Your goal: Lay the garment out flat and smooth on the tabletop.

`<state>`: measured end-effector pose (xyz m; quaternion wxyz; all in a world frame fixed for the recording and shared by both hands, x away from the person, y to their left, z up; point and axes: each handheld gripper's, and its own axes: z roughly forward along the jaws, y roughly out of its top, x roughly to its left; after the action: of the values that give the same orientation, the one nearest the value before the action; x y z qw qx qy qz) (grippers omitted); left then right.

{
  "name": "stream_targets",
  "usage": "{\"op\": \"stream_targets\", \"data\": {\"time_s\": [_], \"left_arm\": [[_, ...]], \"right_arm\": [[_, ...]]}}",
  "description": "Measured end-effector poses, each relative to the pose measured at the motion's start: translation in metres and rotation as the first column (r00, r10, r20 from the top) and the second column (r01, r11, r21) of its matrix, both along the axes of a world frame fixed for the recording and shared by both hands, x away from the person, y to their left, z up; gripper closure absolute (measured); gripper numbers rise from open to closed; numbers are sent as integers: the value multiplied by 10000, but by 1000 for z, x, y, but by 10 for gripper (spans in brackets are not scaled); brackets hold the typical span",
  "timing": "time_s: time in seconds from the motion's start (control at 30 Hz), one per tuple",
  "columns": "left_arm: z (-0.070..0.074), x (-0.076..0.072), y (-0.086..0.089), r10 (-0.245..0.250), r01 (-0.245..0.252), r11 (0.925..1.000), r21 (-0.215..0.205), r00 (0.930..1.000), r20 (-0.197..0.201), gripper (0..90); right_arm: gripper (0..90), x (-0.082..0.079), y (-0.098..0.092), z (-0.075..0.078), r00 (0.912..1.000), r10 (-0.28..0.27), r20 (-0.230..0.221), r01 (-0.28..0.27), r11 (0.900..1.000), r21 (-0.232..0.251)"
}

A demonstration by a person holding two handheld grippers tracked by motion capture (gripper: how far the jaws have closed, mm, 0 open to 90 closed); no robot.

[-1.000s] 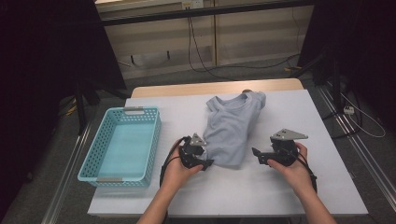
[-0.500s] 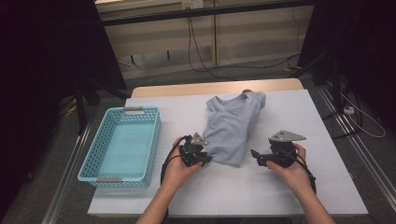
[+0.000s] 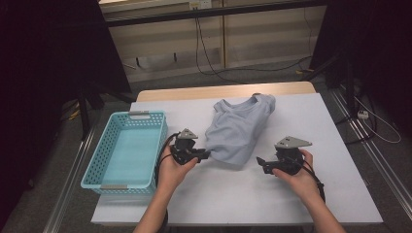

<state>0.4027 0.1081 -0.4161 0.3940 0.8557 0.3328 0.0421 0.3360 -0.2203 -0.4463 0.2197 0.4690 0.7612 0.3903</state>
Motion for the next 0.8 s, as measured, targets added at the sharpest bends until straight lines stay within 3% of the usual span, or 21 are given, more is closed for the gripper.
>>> {"op": "stream_targets", "data": {"time_s": [0.13, 0.4, 0.5, 0.6, 0.8], "left_arm": [[2, 2, 4, 100, -101, 9999, 59, 9998, 159, 797], [7, 3, 11, 295, -298, 9995, 115, 9991, 300, 797], [6, 2, 14, 316, -319, 9994, 97, 9991, 295, 797], [5, 1, 15, 319, -323, 9994, 137, 9990, 303, 797], [3, -3, 17, 319, -323, 9994, 123, 9991, 268, 797]], "right_arm": [[173, 3, 9, -1, 9998, 185, -30, -185, 9998, 0], [279, 19, 17, -4, 9993, -53, -374, 77, 9979, 640], [354, 26, 23, -5, 9988, 106, -481, -71, 9973, 736], [418, 34, 31, -9, 9947, 450, -928, -401, 9977, 540], [687, 43, 42, -15, 9920, 739, -1025, -699, 9966, 426]]}}
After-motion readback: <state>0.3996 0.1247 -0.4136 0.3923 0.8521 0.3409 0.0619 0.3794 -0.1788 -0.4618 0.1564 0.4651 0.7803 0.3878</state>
